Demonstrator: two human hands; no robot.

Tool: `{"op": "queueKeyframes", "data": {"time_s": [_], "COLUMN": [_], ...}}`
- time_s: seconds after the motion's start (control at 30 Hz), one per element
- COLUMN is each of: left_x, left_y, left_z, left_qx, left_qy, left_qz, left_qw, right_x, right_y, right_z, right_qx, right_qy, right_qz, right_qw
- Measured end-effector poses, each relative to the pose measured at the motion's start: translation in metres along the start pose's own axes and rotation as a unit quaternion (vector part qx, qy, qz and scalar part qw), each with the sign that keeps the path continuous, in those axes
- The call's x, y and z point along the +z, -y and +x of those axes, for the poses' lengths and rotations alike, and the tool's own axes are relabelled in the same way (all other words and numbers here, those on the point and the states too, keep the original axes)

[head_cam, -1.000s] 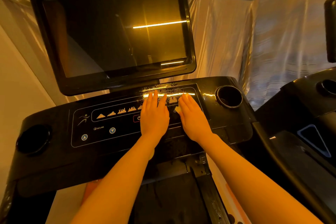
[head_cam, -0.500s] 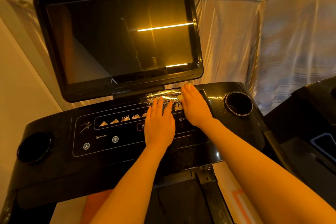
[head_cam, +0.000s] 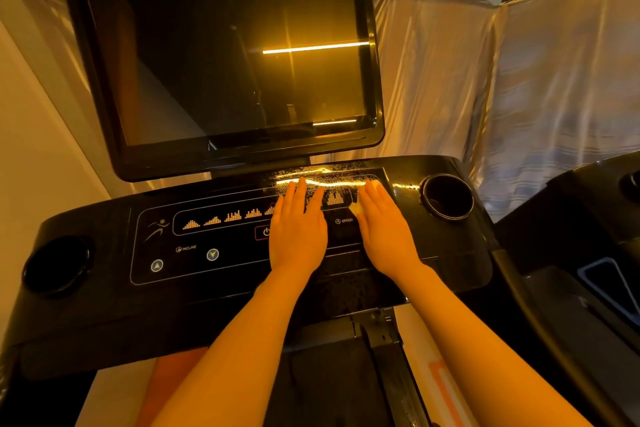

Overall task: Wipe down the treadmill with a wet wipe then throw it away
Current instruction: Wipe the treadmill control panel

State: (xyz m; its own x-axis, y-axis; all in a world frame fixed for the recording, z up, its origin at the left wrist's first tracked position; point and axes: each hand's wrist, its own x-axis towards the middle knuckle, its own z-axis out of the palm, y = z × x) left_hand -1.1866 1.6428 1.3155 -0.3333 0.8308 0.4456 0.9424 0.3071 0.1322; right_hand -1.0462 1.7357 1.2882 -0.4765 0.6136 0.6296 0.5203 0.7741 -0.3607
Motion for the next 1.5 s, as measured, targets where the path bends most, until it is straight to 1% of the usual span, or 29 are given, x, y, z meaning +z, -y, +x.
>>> {"op": "queueKeyframes", "data": {"time_s": [0.13, 0.33, 0.6, 0.73, 0.87, 1.0, 1.13, 1.2, 1.37, 1.47, 1.5], "left_x": [0.000, -0.002, -0.002, -0.001, -0.001, 0.001, 0.001, 0.001, 0.002, 0.002, 0.001], "left_y": [-0.001, -0.002, -0.002, -0.003, -0.001, -0.001, -0.002, -0.002, -0.001, -0.001, -0.001], "left_z": [0.002, -0.001, -0.001, -0.001, -0.001, -0.001, 0.000, 0.000, 0.000, 0.000, -0.001], "left_qx": [-0.002, 0.001, 0.004, 0.005, 0.004, 0.004, 0.001, 0.000, 0.003, 0.003, 0.002], "left_qy": [0.004, -0.002, -0.004, -0.002, 0.003, 0.007, 0.002, 0.004, -0.001, -0.006, -0.009], "left_qz": [0.004, 0.002, -0.006, 0.004, 0.009, 0.009, 0.006, 0.008, 0.003, -0.012, -0.020], "left_qw": [1.000, 1.000, 1.000, 1.000, 1.000, 1.000, 1.000, 1.000, 1.000, 1.000, 1.000], "right_x": [-0.004, -0.007, -0.008, -0.010, -0.014, -0.017, -0.022, -0.023, -0.025, -0.024, -0.023], "right_y": [-0.001, -0.006, -0.009, -0.009, -0.008, -0.003, -0.001, -0.001, -0.007, -0.013, -0.015], "right_z": [0.003, 0.036, 0.062, 0.053, 0.030, -0.004, -0.015, -0.013, 0.005, 0.023, 0.029], "right_qx": [-0.006, -0.025, -0.027, -0.039, -0.021, -0.020, -0.015, -0.024, -0.028, -0.039, -0.045], "right_qy": [-0.005, -0.003, 0.017, 0.028, -0.002, 0.018, 0.012, 0.015, 0.057, 0.114, 0.122], "right_qz": [0.010, -0.002, -0.030, -0.060, -0.012, -0.053, -0.034, -0.049, -0.098, -0.179, -0.204], "right_qw": [1.000, 1.000, 0.999, 0.997, 1.000, 0.998, 0.999, 0.998, 0.993, 0.976, 0.970]}}
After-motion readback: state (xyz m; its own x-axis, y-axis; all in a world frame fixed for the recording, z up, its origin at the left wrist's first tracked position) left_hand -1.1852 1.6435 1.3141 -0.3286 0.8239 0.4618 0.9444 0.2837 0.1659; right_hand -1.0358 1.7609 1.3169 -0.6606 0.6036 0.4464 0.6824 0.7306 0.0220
